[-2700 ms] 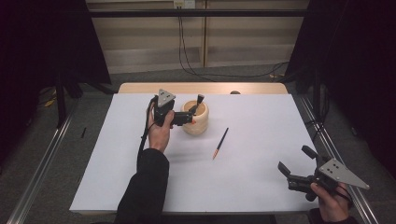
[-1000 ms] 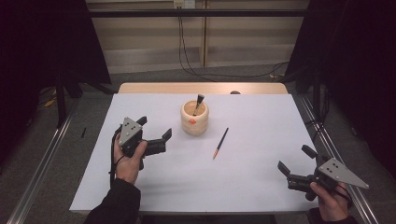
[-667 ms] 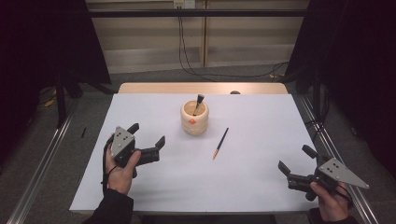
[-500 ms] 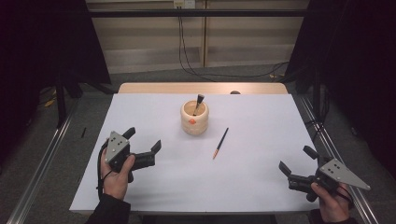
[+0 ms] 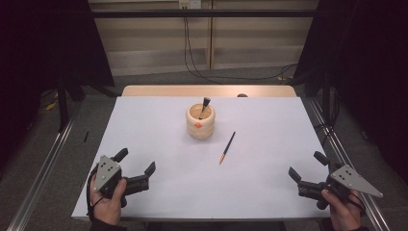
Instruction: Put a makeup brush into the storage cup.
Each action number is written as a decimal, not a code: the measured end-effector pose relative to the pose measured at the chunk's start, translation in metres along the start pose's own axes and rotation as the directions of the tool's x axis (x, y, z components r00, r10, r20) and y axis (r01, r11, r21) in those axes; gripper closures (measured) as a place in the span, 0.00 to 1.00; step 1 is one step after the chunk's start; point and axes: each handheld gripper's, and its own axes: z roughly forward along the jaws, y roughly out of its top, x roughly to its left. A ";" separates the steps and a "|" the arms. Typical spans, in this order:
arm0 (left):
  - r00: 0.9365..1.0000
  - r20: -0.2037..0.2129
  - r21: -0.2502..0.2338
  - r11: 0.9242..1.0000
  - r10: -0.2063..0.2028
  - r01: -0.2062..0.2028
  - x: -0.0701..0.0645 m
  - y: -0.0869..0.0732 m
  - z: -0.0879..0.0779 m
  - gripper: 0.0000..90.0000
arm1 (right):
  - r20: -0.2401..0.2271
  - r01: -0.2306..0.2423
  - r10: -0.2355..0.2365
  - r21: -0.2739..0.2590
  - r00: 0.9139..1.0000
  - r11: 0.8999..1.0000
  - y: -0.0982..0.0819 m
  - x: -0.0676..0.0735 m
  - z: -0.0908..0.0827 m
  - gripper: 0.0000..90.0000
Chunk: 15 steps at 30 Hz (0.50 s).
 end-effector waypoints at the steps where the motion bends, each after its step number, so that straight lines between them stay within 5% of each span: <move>1: 1.000 -0.008 -0.011 1.000 -0.003 0.003 0.000 -0.001 -0.003 0.01 | -0.001 -0.001 0.001 0.002 1.000 1.000 0.000 0.000 0.000 0.00; 5: 1.000 -0.007 -0.008 1.000 -0.023 0.023 0.001 -0.005 -0.007 0.01 | -0.012 0.006 -0.006 0.006 1.000 1.000 0.000 0.000 0.001 0.00; 15: 1.000 0.022 -0.007 1.000 0.000 0.001 -0.002 -0.007 -0.014 0.01 | -0.037 0.017 -0.017 0.012 0.999 1.000 0.001 0.002 0.002 0.00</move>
